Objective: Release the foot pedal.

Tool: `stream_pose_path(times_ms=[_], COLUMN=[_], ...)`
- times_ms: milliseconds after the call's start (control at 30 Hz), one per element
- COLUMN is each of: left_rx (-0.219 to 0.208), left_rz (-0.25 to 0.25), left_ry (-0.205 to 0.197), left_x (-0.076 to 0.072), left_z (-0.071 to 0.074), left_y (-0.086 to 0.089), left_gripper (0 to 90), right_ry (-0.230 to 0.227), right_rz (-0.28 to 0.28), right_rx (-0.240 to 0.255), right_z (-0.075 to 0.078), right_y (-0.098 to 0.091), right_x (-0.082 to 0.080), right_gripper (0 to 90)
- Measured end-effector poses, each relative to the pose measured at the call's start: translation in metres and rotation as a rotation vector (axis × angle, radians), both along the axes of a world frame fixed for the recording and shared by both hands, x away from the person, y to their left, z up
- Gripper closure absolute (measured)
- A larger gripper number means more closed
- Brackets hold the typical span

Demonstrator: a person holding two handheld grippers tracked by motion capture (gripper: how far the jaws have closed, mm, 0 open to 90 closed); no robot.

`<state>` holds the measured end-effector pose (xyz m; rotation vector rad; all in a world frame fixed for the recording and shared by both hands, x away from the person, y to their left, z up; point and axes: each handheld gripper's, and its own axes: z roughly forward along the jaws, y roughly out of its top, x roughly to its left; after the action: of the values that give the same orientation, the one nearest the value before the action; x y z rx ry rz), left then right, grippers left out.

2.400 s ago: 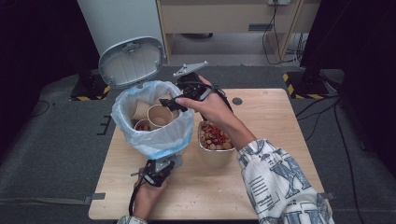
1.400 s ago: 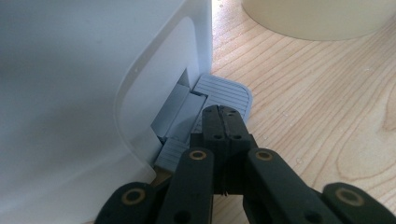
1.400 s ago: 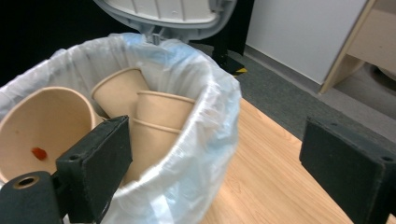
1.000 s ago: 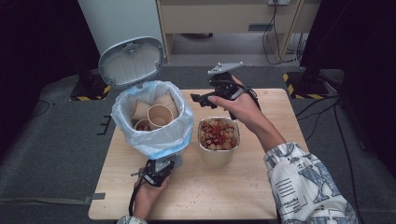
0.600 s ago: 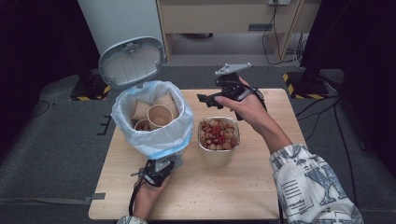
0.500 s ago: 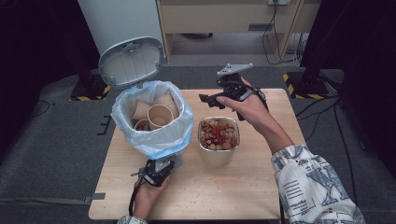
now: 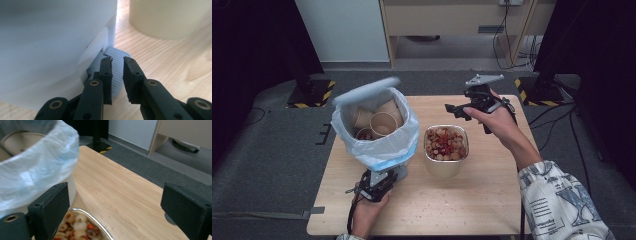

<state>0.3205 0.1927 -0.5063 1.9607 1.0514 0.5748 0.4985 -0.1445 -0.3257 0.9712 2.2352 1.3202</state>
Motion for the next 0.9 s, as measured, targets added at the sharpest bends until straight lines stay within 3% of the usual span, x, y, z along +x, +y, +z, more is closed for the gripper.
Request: stream_pose_path(times_ms=[33, 67, 233, 333, 367, 600, 700, 900], left_rx=[-0.038, 0.024, -0.007, -0.029, -0.071, -0.078, -0.091, -0.065], left_rz=[0.037, -0.017, -0.011, -0.003, 0.039, 0.021, 0.036, 0.021], left_ry=[0.017, -0.027, -0.043, -0.037, -0.012, 0.016, 0.024, 0.014], left_x=[-0.004, -0.002, -0.009, -0.012, -0.016, -0.018, -0.02, -0.018], left_z=[0.001, 0.004, 0.014, 0.017, 0.016, 0.016, 0.015, 0.013], left_y=[-0.002, 0.004, 0.014, 0.019, 0.016, 0.023, 0.025, 0.029], left_gripper=[73.3, 71.5, 61.9, 56.6, 55.6, 46.8, 43.4, 39.2], right_ry=[0.006, 0.006, 0.012, 0.015, 0.016, 0.019, 0.017, 0.018], right_rz=[-0.015, -0.021, -0.062, -0.092, -0.103, -0.167, -0.191, -0.221], right_rx=[-0.001, -0.006, -0.015, -0.012, -0.014, -0.003, -0.001, 0.006], right_z=[-0.002, -0.004, -0.012, -0.016, -0.017, -0.025, -0.028, -0.031], right_y=[-0.004, -0.008, -0.025, -0.034, -0.037, -0.057, -0.065, -0.079], right_x=[0.0, 0.001, 0.003, 0.004, 0.004, 0.003, 0.003, 0.0], right_gripper=[8.8, 8.8, 8.2, 8.0, 7.9, 7.1, 7.0, 7.1])
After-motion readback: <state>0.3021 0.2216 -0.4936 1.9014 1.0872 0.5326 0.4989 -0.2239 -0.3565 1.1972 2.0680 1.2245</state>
